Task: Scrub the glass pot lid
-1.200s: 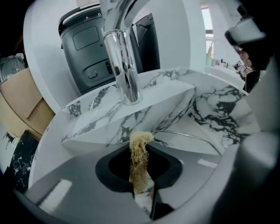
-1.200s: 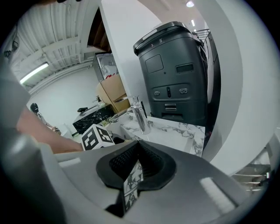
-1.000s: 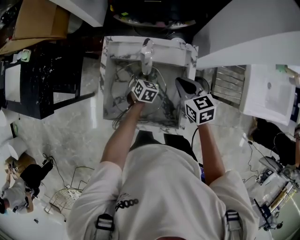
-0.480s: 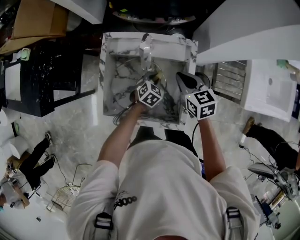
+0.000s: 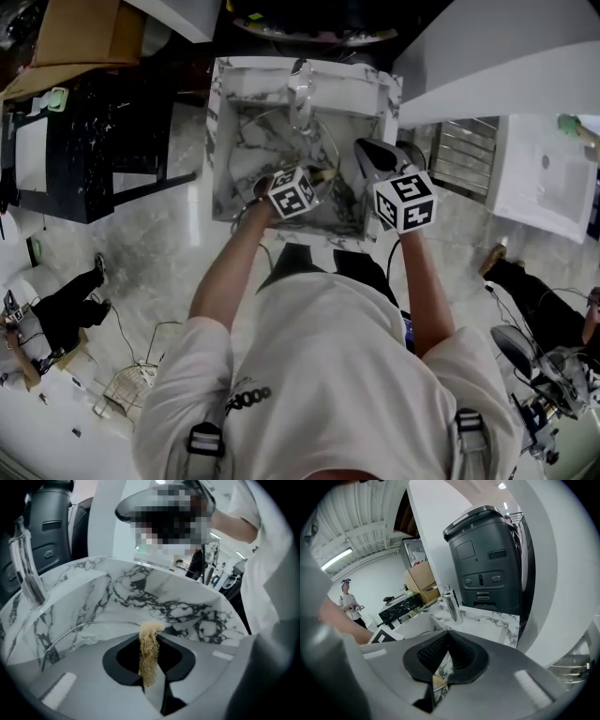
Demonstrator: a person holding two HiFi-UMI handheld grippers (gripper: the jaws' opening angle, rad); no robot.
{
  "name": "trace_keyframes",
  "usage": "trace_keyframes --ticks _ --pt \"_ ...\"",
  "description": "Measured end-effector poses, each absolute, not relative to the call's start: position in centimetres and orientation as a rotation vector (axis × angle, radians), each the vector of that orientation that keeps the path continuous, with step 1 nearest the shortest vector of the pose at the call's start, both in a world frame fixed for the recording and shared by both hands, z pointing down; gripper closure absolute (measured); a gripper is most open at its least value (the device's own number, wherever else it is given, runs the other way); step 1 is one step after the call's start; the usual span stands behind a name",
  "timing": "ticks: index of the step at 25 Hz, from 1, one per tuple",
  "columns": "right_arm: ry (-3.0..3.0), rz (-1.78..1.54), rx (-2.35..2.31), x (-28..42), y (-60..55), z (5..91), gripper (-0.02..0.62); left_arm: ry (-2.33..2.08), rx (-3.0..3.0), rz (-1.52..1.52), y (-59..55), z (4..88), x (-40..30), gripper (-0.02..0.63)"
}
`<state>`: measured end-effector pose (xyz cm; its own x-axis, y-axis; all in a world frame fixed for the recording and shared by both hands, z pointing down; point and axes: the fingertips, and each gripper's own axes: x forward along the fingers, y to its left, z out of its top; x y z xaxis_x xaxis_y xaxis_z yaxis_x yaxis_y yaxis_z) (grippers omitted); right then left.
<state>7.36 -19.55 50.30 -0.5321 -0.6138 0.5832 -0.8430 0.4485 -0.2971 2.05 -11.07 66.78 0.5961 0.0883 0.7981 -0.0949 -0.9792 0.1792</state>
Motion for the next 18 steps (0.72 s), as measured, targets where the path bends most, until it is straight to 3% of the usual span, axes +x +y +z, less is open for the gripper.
trace_keyframes --ticks 18 --pt "-2.345 0.799 1.189 5.2 -17.8 50.0 0.592 0.764 2.381 1.589 -3.7 65.9 -6.6 0.552"
